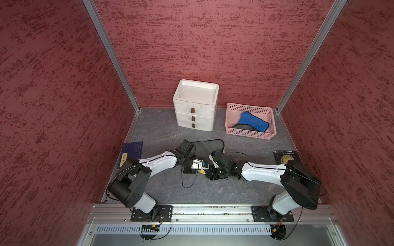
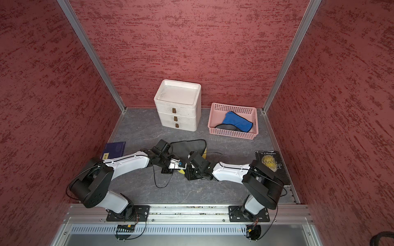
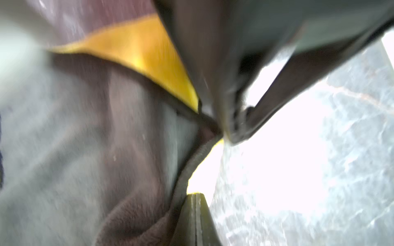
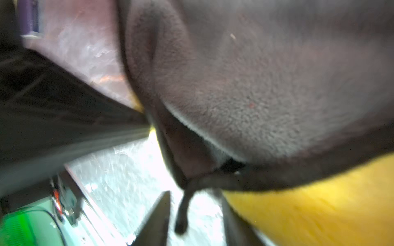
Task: Fold the square dishcloth
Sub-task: Flatten out the cleaning item at the center of the board.
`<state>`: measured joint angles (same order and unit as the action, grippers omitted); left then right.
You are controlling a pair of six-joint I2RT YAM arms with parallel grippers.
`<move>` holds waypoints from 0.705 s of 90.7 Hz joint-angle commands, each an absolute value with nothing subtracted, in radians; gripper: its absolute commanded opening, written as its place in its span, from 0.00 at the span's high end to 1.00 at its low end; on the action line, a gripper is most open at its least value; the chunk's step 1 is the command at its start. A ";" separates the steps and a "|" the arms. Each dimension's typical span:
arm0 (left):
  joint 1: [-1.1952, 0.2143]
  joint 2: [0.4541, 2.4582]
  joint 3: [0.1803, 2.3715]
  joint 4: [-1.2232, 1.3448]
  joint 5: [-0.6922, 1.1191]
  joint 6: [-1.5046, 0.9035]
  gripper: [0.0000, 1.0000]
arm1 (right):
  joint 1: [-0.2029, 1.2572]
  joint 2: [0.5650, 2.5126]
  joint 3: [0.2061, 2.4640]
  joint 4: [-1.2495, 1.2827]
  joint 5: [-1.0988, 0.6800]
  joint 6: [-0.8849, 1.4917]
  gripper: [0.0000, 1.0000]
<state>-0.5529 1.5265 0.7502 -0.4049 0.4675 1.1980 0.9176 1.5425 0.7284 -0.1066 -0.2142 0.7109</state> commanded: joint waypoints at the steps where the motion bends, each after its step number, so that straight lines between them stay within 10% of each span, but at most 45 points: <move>1: -0.522 1.493 0.719 -0.433 0.418 1.222 1.00 | 0.897 1.492 0.710 -0.080 -0.189 0.715 0.38; 35: -0.537 1.395 0.689 -0.470 0.379 1.201 1.00 | 0.838 1.534 0.744 -0.181 -0.043 0.775 0.45; 49: -0.661 1.307 0.681 -0.447 0.400 1.142 0.53 | 0.832 1.536 0.761 -0.207 -0.021 0.766 0.60; 64: -0.696 1.440 0.789 -0.427 0.420 1.088 0.38 | 0.833 1.532 0.760 -0.226 -0.010 0.769 0.78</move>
